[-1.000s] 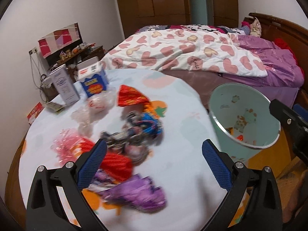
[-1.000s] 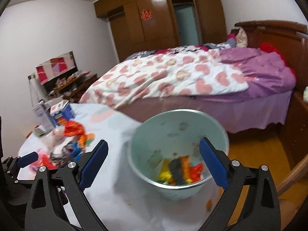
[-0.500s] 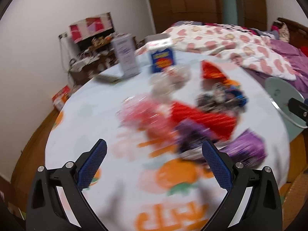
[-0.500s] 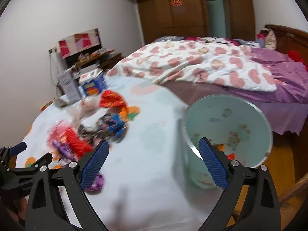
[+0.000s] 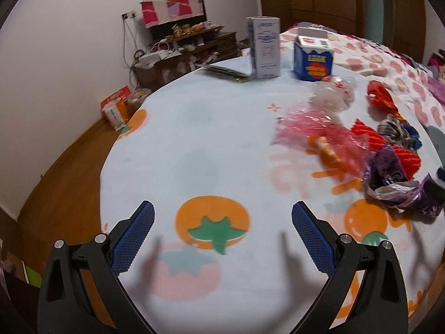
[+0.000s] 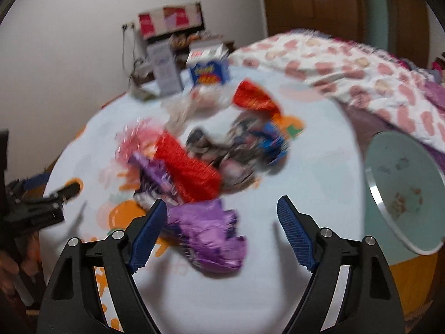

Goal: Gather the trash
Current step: 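Move both grippers back toward the trash on the table, then grasp the purple wrapper with the right gripper while the left gripper grasps the pink plastic bag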

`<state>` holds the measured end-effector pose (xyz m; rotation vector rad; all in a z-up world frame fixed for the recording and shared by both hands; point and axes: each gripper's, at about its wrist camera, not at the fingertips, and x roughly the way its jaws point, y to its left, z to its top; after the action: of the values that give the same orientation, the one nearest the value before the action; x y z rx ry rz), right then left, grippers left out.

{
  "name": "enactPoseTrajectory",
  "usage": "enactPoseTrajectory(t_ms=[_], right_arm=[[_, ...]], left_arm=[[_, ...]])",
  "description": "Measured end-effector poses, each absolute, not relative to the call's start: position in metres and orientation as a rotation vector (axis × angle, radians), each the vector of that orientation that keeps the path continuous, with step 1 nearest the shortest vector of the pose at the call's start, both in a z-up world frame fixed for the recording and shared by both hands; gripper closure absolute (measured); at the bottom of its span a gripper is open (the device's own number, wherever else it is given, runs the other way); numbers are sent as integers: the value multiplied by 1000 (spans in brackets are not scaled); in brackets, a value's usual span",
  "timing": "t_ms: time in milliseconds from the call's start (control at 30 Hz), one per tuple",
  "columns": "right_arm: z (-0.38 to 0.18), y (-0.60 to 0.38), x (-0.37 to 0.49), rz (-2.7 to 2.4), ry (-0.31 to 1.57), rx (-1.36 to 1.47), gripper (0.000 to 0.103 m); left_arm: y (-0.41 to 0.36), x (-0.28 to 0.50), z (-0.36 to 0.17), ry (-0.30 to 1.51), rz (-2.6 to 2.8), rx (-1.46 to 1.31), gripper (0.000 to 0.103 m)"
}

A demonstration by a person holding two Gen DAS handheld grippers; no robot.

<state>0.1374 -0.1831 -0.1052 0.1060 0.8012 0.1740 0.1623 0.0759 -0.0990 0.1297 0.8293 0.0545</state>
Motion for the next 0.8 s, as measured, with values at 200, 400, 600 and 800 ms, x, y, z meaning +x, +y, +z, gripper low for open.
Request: enactPoseTrajectory(t_ms=[200, 400, 600, 800], right_arm=[[-110, -169, 134, 265, 825, 106, 56], [-91, -170, 117, 387, 794, 98, 88], [-49, -190, 97, 404, 612, 121, 93], [-42, -217, 104, 321, 585, 160, 83]], left_arm=[[74, 165, -97, 832, 59, 118, 6], [68, 167, -95, 829, 54, 118, 6], [59, 176, -84, 809, 39, 87, 6], [35, 200, -71, 806, -14, 31, 6]])
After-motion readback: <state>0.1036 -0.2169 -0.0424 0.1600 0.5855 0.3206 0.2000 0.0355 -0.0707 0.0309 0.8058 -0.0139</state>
